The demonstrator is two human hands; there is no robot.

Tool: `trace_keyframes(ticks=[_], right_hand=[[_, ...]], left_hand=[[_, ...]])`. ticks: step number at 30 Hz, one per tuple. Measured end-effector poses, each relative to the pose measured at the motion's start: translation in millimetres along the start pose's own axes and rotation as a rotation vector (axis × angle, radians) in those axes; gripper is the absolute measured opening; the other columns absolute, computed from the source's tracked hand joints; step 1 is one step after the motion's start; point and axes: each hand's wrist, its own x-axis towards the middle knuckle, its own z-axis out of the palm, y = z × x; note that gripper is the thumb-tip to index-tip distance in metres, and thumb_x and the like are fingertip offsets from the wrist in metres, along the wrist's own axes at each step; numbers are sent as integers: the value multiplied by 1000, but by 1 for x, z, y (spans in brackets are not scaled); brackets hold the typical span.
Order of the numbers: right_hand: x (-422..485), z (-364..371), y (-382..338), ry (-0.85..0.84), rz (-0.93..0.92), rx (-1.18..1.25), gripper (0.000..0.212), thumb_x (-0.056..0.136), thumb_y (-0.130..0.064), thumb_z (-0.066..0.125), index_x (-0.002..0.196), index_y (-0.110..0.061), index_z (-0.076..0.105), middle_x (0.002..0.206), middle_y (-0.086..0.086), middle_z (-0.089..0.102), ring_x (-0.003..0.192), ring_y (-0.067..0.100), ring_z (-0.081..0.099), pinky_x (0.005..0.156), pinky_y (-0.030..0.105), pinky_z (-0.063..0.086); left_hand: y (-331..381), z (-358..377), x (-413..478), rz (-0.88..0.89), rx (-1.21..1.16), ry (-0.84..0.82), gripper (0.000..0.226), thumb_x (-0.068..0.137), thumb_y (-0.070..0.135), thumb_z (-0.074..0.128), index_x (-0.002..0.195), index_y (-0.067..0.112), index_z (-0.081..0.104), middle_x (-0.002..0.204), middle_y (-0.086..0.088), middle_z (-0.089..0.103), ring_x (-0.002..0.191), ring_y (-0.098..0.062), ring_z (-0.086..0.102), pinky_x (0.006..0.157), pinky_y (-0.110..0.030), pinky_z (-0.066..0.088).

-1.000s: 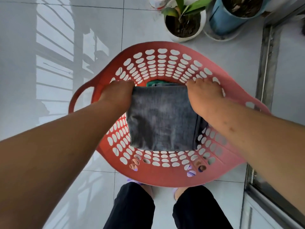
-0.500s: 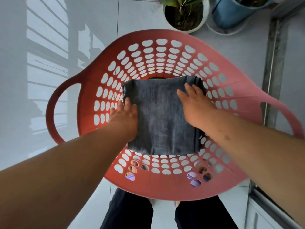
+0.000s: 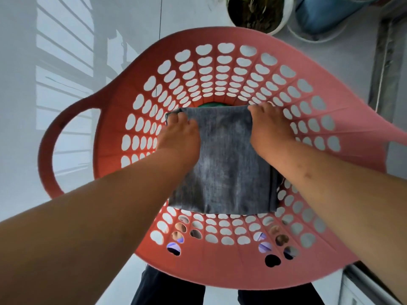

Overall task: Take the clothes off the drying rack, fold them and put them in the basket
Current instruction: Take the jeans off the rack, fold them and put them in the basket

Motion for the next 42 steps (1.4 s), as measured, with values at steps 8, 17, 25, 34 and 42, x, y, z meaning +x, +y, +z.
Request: trace_keyframes(ticks=[8, 17, 25, 34, 42], right_hand=[[32, 6, 12, -193, 152, 108, 54, 94, -6, 46, 147, -7, 37, 146, 13, 43, 131, 31, 44, 109, 37, 40], [-16, 21, 1, -36, 71, 12, 49, 87, -4, 53, 134, -13, 45, 138, 13, 40, 126, 33, 40, 104, 43, 41], [-91, 32, 7, -835, 67, -78, 30, 97, -17, 48, 123, -7, 61, 124, 13, 61, 112, 30, 60, 91, 38, 49], [-134, -60, -12, -584, 15, 140, 22, 100, -19, 44, 114, -12, 59, 105, 6, 64, 94, 25, 59, 69, 31, 44], [-192, -177, -11, -486, -20, 238, 29, 99, -10, 40, 114, -8, 66, 117, 10, 68, 107, 30, 62, 90, 39, 52]], left_hand=[[-12, 18, 34, -98, -241, -104, 79, 87, 3, 59, 153, 10, 16, 155, -13, 24, 143, -34, 23, 114, -47, 28], [-9, 19, 25, -145, -167, -203, 50, 89, 9, 55, 137, 7, 41, 133, -17, 45, 120, -33, 47, 99, -44, 46], [4, 38, -56, 214, 64, -626, 31, 95, 11, 48, 122, 7, 62, 121, -11, 63, 111, -27, 62, 92, -34, 50], [-8, -49, -94, 94, -176, -434, 25, 95, 14, 48, 116, 7, 61, 115, -12, 64, 105, -28, 63, 89, -36, 52], [-32, -156, -179, -91, -409, -302, 38, 97, 38, 52, 127, 16, 57, 122, -3, 64, 100, -25, 68, 88, -38, 55]])
